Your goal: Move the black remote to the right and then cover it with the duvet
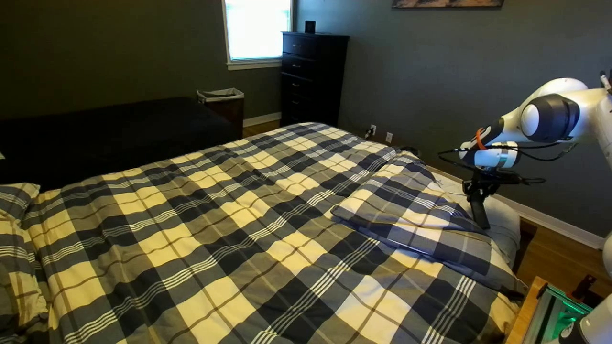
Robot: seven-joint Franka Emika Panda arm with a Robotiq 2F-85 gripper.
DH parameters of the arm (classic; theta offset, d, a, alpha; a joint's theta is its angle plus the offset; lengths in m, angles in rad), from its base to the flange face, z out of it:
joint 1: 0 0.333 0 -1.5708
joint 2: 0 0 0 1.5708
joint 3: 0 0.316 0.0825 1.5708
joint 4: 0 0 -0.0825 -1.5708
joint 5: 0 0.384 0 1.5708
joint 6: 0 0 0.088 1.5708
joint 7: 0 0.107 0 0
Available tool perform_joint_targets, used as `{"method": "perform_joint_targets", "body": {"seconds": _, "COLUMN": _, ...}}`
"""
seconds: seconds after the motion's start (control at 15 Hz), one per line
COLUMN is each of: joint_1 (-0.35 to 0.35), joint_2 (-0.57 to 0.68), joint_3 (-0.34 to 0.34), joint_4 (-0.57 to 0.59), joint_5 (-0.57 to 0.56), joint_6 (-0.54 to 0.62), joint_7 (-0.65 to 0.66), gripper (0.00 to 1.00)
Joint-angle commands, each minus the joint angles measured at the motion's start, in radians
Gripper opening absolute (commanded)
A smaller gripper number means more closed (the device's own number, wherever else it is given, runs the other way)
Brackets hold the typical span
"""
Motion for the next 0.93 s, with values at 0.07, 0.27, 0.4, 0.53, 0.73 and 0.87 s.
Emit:
{"method": "perform_joint_targets", "body": {"seconds": 0.07, "joint_1": -0.01, "joint_2": 0.004, "joint_3": 0.006, "joint_4": 0.03, "joint_5": -0.023, "joint_6": -0.006, "joint_7": 0.049, "gripper": 0.88}}
{"method": "perform_joint_targets", "body": {"seconds": 0.27, "joint_1": -0.002, "joint_2": -0.066, "joint_3": 0.001, "joint_4": -0.042, "joint_5": -0.025, "joint_6": 0.037, "joint_7": 0.049, "gripper": 1.0}}
{"method": "perform_joint_targets", "body": {"seconds": 0.4, "joint_1": 0.022, "joint_2": -0.124, "joint_3": -0.02, "joint_4": -0.103, "joint_5": -0.011, "joint_6": 0.083, "joint_7": 0.018, "gripper": 1.0}}
{"method": "perform_joint_targets", "body": {"seconds": 0.53, "joint_1": 0.037, "joint_2": -0.189, "joint_3": -0.013, "joint_4": -0.18, "joint_5": -0.017, "joint_6": 0.167, "joint_7": -0.02, "gripper": 1.0}}
{"method": "perform_joint_targets", "body": {"seconds": 0.73, "joint_1": 0.044, "joint_2": -0.286, "joint_3": 0.03, "joint_4": -0.278, "joint_5": -0.07, "joint_6": 0.277, "joint_7": -0.073, "gripper": 1.0}}
{"method": "perform_joint_targets", "body": {"seconds": 0.87, "joint_1": 0.057, "joint_2": -0.353, "joint_3": 0.06, "joint_4": -0.345, "joint_5": -0.097, "joint_6": 0.342, "joint_7": -0.121, "gripper": 1.0}}
